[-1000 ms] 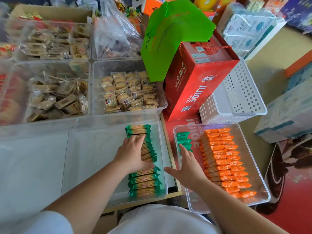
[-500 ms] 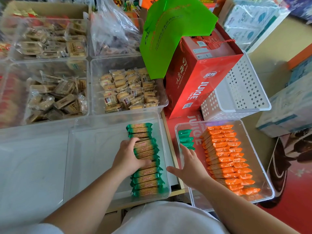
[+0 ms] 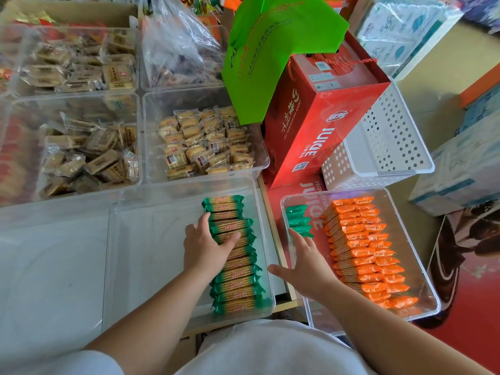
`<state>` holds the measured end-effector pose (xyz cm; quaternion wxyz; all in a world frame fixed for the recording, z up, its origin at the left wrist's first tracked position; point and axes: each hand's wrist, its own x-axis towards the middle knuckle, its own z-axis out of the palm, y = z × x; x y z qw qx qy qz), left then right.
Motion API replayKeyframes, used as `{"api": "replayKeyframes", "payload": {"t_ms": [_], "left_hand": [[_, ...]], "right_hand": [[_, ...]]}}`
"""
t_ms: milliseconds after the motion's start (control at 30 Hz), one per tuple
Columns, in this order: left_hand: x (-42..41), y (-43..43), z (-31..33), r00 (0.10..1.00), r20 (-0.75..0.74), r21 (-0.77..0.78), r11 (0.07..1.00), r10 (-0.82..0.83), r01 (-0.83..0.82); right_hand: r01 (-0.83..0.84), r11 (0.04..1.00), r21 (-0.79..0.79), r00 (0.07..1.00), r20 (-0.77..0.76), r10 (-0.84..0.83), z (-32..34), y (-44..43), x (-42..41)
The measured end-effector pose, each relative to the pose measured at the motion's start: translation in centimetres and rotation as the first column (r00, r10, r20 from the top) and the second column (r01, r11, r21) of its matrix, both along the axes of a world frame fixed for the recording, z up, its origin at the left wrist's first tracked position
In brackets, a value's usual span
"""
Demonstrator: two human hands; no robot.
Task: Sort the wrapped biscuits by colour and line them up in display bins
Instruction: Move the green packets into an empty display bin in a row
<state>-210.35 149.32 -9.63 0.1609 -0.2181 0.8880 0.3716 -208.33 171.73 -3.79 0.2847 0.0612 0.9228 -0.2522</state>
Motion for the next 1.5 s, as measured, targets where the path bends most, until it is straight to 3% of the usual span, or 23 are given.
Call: {"api": "replayKeyframes", "payload": {"t_ms": [167,333,567,700,833,1000,1067,1167,1267,1367,1500], "left_hand": [[2.8,0.1,0.1,0.984,0.125,0.092,0.986,0.127,-0.139],[4.2,1.0,-0.1,0.982,0.156,0.225,0.964,0.11,-0.144],[3.8,0.3,0.4,0.984,0.167,0.254,0.961,0.067,-0.109],[3.8,0.0,0.4,0.983,0.141,0.157,0.978,0.117,-0.139],[4.0,1.0,0.8,0.958,0.25,0.427,0.872,0.142,-0.241],[3.8,1.4,1.5,0.948,0.251,0.419,0.861,0.194,-0.287],[3.7,1.6,1.8,0.95,0.216,0.279,0.918,0.224,-0.28],[3.5,2.4,2.6,0.988,0.037,-0.086,0.985,0.15,-0.146],[3.0,4.1,4.1,0.989,-0.143,-0.236,0.972,-0.049,0.014],[2.2,7.0,5.6,0.954,-0.137,-0.329,0.921,-0.267,0.21],[1.0,10.9,6.9,0.872,0.046,-0.443,0.773,-0.487,0.455]], "right_hand": [[-0.009,1.0,0.008,1.0,-0.006,0.009,0.0,0.0,0.0],[-0.015,1.0,0.006,1.0,-0.005,0.015,-0.1,0.1,-0.1],[-0.029,1.0,0.008,0.999,-0.016,0.03,0.1,0.1,-0.2],[-0.027,1.0,-0.001,0.999,-0.027,0.027,-0.3,0.3,-0.2],[-0.03,0.999,-0.013,0.998,-0.05,0.029,-0.7,0.6,-0.2],[-0.07,0.995,-0.067,0.994,-0.085,0.064,-0.8,2.1,-1.0],[-0.096,0.992,-0.086,0.987,-0.14,0.083,-1.0,3.9,-2.3],[-0.154,0.987,0.051,0.948,-0.272,0.162,-2.0,7.1,-5.3],[-0.256,0.958,0.13,0.939,-0.203,0.279,-3.1,8.6,-7.8],[-0.356,0.922,0.15,0.917,-0.135,0.376,-4.0,8.8,-8.9],[-0.408,0.89,0.204,0.883,-0.16,0.441,-5.4,9.0,-9.4]]}}
